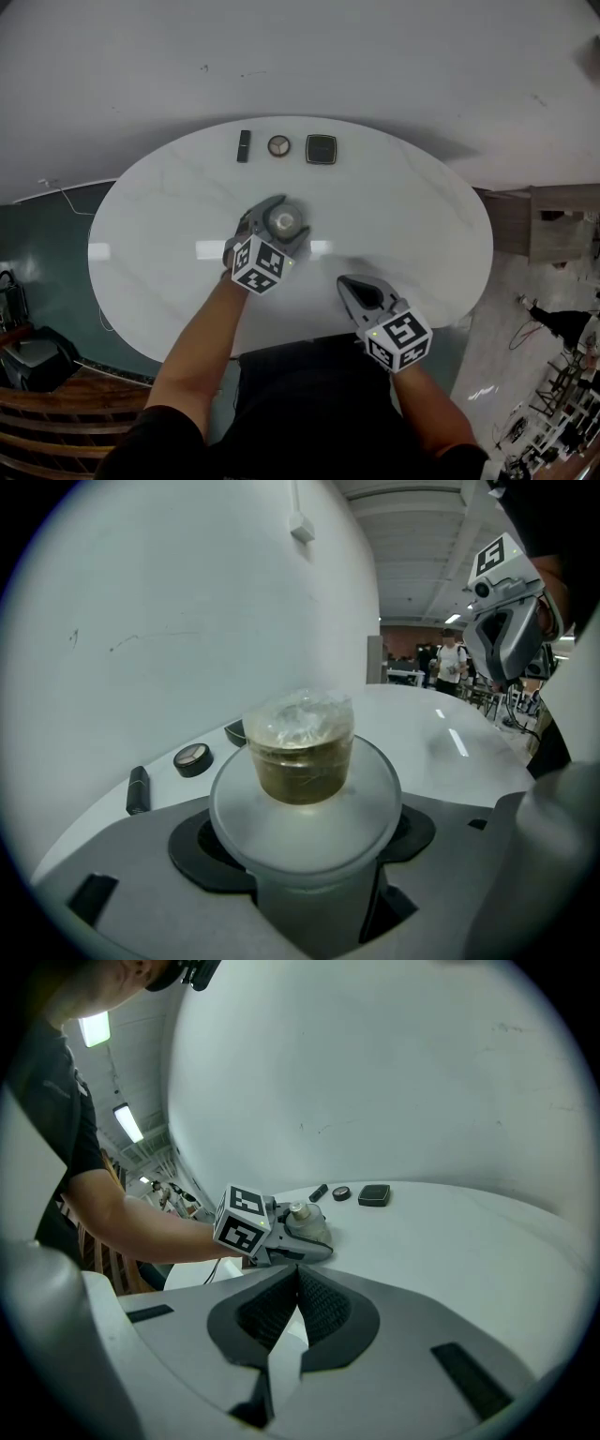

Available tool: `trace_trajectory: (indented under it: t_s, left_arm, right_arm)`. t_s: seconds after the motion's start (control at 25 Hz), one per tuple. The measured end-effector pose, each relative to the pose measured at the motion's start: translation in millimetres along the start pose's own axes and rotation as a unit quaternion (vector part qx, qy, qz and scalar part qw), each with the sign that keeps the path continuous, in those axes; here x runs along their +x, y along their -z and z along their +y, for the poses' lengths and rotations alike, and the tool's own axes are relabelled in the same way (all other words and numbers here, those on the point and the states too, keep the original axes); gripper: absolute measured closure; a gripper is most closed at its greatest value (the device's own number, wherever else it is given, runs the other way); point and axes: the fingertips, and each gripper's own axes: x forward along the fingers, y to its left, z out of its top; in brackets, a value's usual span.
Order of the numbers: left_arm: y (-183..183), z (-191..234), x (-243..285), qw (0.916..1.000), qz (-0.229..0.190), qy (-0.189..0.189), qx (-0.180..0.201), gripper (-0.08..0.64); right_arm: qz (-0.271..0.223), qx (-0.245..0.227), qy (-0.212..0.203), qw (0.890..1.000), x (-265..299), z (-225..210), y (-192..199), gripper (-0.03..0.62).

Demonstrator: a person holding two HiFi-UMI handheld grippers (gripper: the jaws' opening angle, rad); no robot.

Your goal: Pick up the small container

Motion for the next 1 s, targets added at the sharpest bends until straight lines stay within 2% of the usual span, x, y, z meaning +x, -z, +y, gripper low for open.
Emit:
trace_trajectory:
  t_s: [0.24, 0.6, 1.0]
  left_arm:
    - [1.1, 0.2, 1.3, 0.9997, 0.015, 0.012, -0.016, 0.215]
    - [2.0, -5.4, -6.6, 0.9961, 0.066, 0.027, -0.052, 0.215]
    - [-40.7, -7.6, -67.4, 0.9976, 0.029, -0.003, -0.064, 0.215]
  right_arm:
    - [-0.009, 0.001, 0.002, 1.0, -3.3, 1.8, -4.3, 0.597]
    - [-0.03, -0.006, 0.009, 0.999, -20.3, 7.7, -14.5, 0.597]
    - [-0.057, -0.036, -0.002, 0.998, -25.8, 17.5, -37.3, 0.597]
